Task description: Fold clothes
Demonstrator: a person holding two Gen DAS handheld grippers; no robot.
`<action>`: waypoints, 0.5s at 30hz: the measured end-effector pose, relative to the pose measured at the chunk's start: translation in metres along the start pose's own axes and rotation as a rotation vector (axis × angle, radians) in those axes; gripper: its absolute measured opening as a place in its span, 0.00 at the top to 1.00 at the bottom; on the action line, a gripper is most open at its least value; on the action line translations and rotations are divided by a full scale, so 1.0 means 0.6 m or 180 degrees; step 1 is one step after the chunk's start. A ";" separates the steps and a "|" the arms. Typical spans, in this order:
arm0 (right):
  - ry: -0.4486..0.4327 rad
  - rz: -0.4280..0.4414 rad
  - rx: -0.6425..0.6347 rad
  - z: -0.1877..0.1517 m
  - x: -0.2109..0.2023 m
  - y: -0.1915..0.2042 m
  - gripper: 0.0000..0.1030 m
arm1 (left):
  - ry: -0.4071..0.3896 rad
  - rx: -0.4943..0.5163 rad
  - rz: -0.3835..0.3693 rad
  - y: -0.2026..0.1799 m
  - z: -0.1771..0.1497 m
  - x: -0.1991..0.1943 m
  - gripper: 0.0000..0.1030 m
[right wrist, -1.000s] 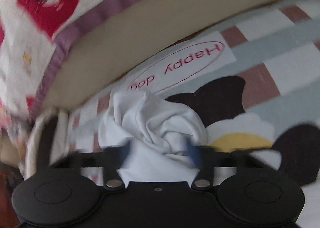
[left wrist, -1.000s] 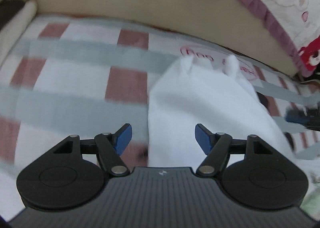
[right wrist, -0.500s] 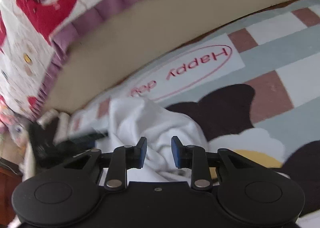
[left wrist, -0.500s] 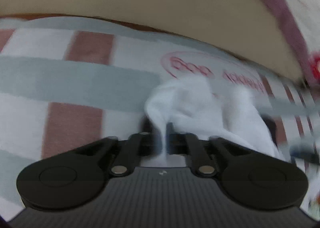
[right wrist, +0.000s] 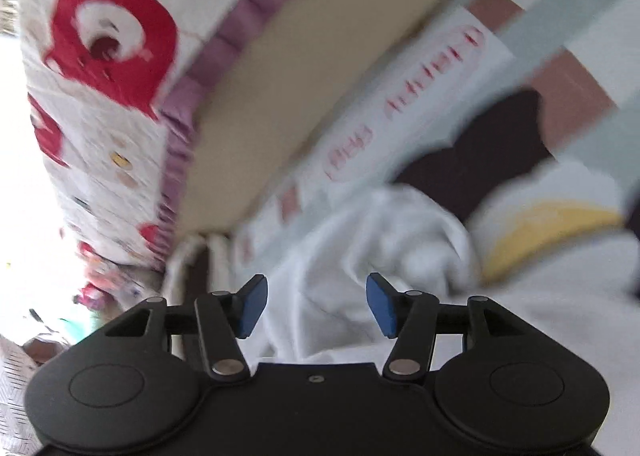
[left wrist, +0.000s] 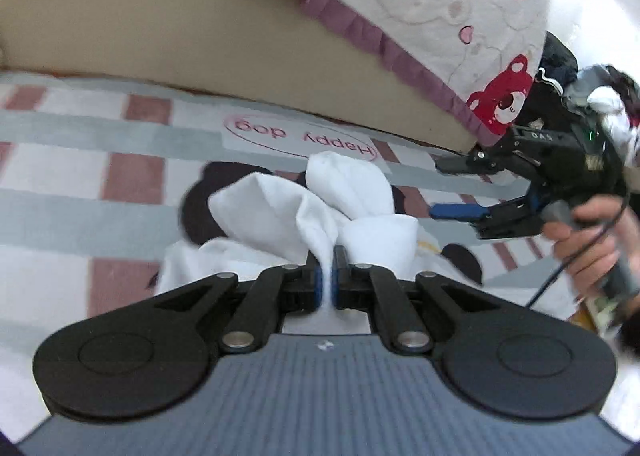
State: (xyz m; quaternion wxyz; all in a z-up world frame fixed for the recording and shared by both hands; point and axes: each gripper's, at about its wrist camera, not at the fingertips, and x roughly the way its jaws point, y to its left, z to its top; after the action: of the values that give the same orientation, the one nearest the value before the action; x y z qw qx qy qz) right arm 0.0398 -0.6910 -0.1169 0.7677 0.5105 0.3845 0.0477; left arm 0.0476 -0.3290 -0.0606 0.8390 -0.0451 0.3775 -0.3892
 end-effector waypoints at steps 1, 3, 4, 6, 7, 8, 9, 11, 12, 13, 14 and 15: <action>0.0037 -0.0120 -0.0113 -0.016 -0.007 0.010 0.41 | -0.0025 0.0092 0.0070 -0.010 -0.018 -0.012 0.96; -0.0004 -0.0303 -0.0363 -0.048 -0.022 0.030 0.41 | 0.0068 0.0196 0.0089 -0.028 -0.046 -0.019 0.96; -0.0032 -0.0316 -0.0408 -0.059 -0.027 0.036 0.41 | 0.0124 0.0145 -0.0020 -0.031 -0.055 -0.020 0.96; -0.0078 -0.0232 -0.0470 -0.076 -0.032 0.049 0.41 | 0.0262 0.0050 -0.0299 -0.036 -0.073 -0.020 0.96; -0.0089 -0.0215 -0.0512 -0.083 -0.033 0.054 0.41 | 0.0347 0.0034 -0.0409 -0.039 -0.082 -0.018 0.96; -0.0080 -0.0242 -0.0572 -0.087 -0.031 0.058 0.41 | 0.0453 0.0080 -0.0426 -0.045 -0.088 -0.015 0.96; -0.0071 -0.0269 -0.0633 -0.090 -0.028 0.062 0.41 | 0.0558 0.0125 -0.0442 -0.052 -0.095 -0.011 0.96; -0.0053 -0.0322 -0.0755 -0.097 -0.024 0.071 0.41 | 0.0806 0.0163 -0.0416 -0.055 -0.110 0.001 0.96; -0.0045 -0.0349 -0.0815 -0.101 -0.022 0.075 0.41 | 0.0965 0.0097 -0.0393 -0.050 -0.119 0.011 0.96; -0.0028 -0.0406 -0.0902 -0.105 -0.016 0.080 0.41 | 0.1113 0.0008 -0.0374 -0.043 -0.128 0.022 0.96; 0.0015 -0.0517 -0.1046 -0.112 -0.004 0.089 0.41 | 0.1219 -0.0103 -0.0361 -0.035 -0.138 0.032 0.96; 0.0080 -0.0609 -0.1203 -0.120 0.011 0.100 0.40 | 0.1281 -0.0165 -0.0340 -0.028 -0.146 0.041 0.96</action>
State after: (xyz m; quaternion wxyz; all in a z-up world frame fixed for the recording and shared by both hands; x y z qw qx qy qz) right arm 0.0175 -0.6059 -0.0844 0.8459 0.3180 0.4249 0.0522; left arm -0.0114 -0.3383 -0.1313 0.7235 -0.0080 0.5445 -0.4244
